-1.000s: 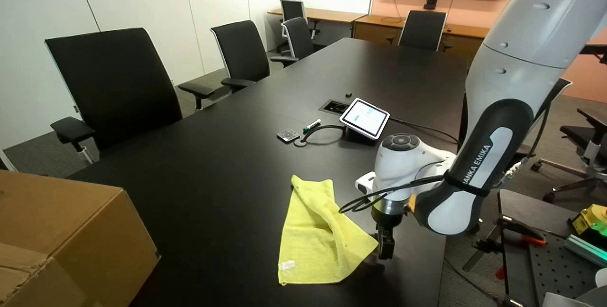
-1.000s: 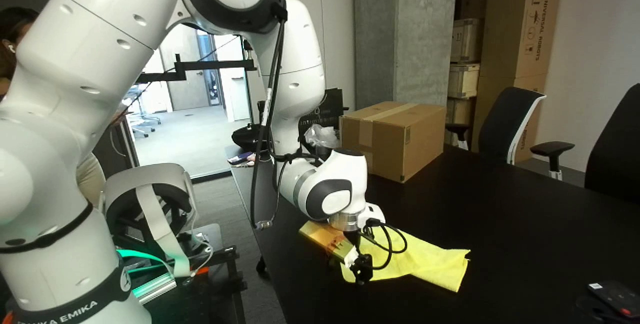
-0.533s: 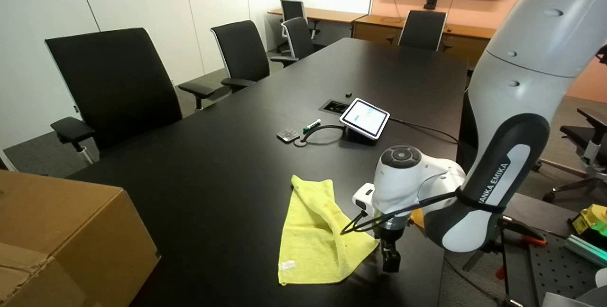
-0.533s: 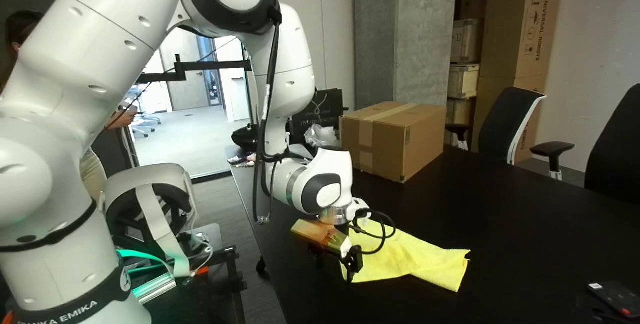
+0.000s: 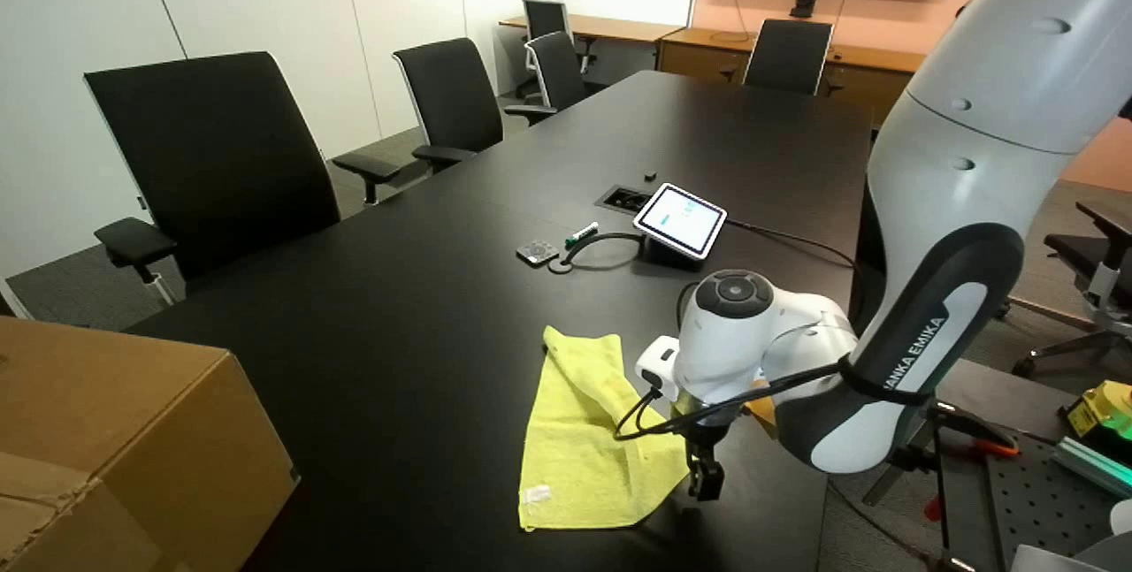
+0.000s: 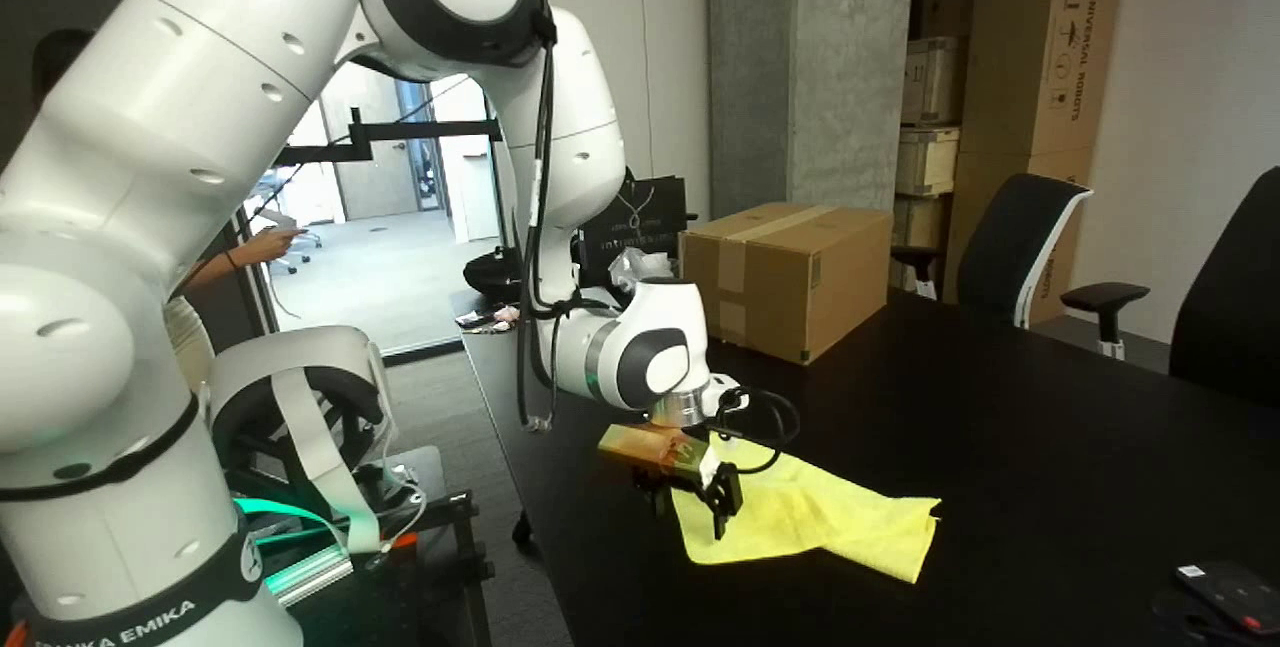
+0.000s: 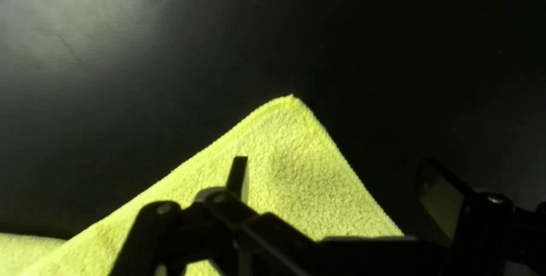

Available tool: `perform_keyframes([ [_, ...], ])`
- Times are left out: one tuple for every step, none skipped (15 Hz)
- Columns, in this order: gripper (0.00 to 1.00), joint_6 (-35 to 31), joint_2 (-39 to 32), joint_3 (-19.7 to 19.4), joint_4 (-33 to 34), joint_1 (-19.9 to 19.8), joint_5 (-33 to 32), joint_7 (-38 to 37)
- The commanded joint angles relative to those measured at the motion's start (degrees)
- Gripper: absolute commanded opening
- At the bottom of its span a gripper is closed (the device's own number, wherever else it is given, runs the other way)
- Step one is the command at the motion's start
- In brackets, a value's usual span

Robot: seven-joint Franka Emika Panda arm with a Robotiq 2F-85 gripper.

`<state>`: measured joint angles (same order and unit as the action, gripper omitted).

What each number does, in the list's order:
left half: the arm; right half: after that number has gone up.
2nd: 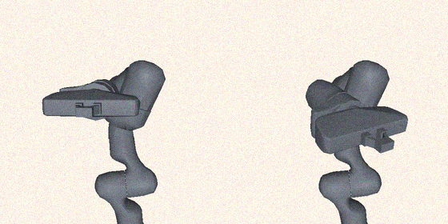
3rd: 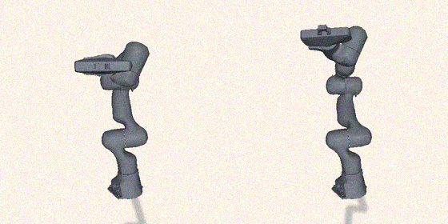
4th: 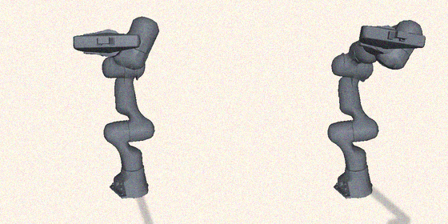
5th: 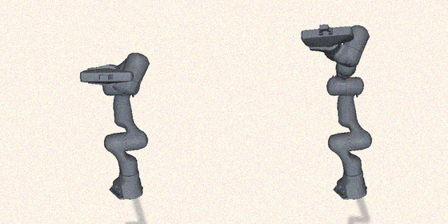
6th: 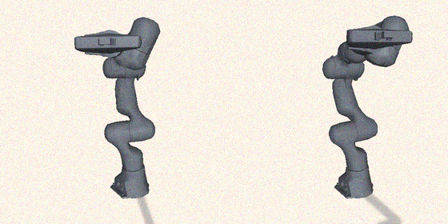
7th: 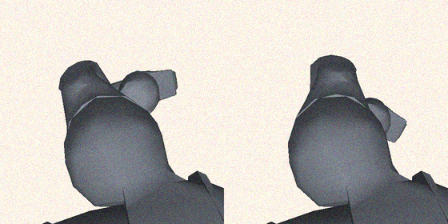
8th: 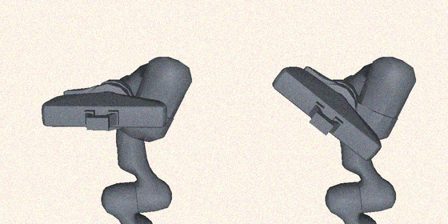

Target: Fold the towel on the table.

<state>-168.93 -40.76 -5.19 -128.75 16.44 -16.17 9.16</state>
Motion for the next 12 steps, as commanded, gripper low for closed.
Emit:
perform_keyframes([
  [1.0,-1.31,-2.14,-0.54,3.72,0.23,-0.84,-1.76],
  [1.0,-1.12,-2.42,-0.22,4.37,-0.1,-0.66,-1.71],
  [1.0,-0.87,-2.85,-0.09,5.07,-0.27,-0.56,-1.77],
  [1.0,-0.85,-3.46,-0.01,5.75,-0.43,-0.48,-1.85],
  [1.0,-0.77,-3.99,-0.08,6.28,-0.45,-0.44,-2.03],
  [1.0,-0.63,-4.44,0.02,6.69,-0.7,-0.37,-2.01],
  [1.0,-0.6,-5.09,0.0,7.21,-0.81,-0.27,-2.17],
  [1.0,-0.43,-5.59,0.16,7.59,-1.16,-0.11,-2.21],
  [1.0,-0.23,-5.99,0.3,7.87,-1.45,0.04,-2.26],
  [1.0,0.08,-6.57,0.38,8.3,-1.71,0.25,-2.45],
  [1.0,0.11,-6.85,0.32,8.47,-1.79,0.32,-2.69],
  [1.0,0.24,-6.97,0.26,8.59,-1.83,0.3,-2.83],
])
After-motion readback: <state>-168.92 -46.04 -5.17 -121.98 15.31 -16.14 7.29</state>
